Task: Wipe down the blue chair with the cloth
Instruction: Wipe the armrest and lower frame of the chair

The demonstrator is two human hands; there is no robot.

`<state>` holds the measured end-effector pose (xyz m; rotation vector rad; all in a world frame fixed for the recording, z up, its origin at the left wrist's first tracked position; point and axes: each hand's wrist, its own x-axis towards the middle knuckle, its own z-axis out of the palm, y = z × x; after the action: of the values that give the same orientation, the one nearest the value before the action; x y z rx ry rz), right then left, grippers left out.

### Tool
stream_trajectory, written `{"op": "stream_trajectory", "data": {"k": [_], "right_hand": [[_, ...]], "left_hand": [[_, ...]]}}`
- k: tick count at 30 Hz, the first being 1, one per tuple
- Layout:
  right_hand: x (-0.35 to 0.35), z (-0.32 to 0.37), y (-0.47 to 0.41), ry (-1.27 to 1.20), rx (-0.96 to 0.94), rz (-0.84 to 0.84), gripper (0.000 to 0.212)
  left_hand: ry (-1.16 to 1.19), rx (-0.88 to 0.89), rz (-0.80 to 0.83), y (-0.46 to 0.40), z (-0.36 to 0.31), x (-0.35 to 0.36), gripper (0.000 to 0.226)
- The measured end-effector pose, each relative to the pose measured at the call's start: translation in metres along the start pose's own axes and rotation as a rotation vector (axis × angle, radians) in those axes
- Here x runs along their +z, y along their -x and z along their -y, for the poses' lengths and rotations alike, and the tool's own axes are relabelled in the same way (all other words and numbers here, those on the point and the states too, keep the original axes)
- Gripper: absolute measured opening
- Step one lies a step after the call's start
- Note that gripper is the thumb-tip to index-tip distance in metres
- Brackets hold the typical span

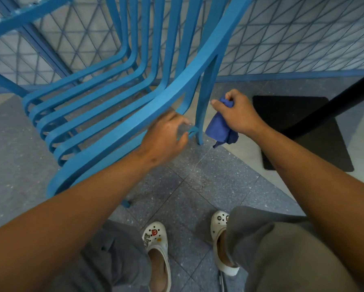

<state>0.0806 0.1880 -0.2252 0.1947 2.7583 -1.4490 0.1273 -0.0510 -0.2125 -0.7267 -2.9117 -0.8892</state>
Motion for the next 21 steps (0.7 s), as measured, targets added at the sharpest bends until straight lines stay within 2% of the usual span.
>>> {"op": "stream_trajectory", "data": {"k": [5,8,11,15,21], "right_hand": [[0.026,-0.014,-0.002,-0.011,0.087,0.16,0.016],[0.041,-0.027,0.0,0.054,-0.013,0.162,0.01],[0.045,-0.029,-0.003,0.048,-0.115,0.092,0.017],[0.044,-0.024,-0.009,0.073,-0.18,-0.023,0.013],[0.052,-0.024,-0.019,0.021,-0.126,-0.167,0.043]], "left_hand": [[-0.01,-0.175,0.04,0.013,0.047,0.011,0.039],[-0.014,-0.191,0.015,0.012,0.068,0.023,0.041],[0.006,-0.2,0.015,0.0,0.08,0.036,0.044],[0.037,-0.156,0.056,-0.014,0.086,0.057,0.046],[-0.083,-0.089,0.101,-0.015,0.094,0.072,0.057]]}}
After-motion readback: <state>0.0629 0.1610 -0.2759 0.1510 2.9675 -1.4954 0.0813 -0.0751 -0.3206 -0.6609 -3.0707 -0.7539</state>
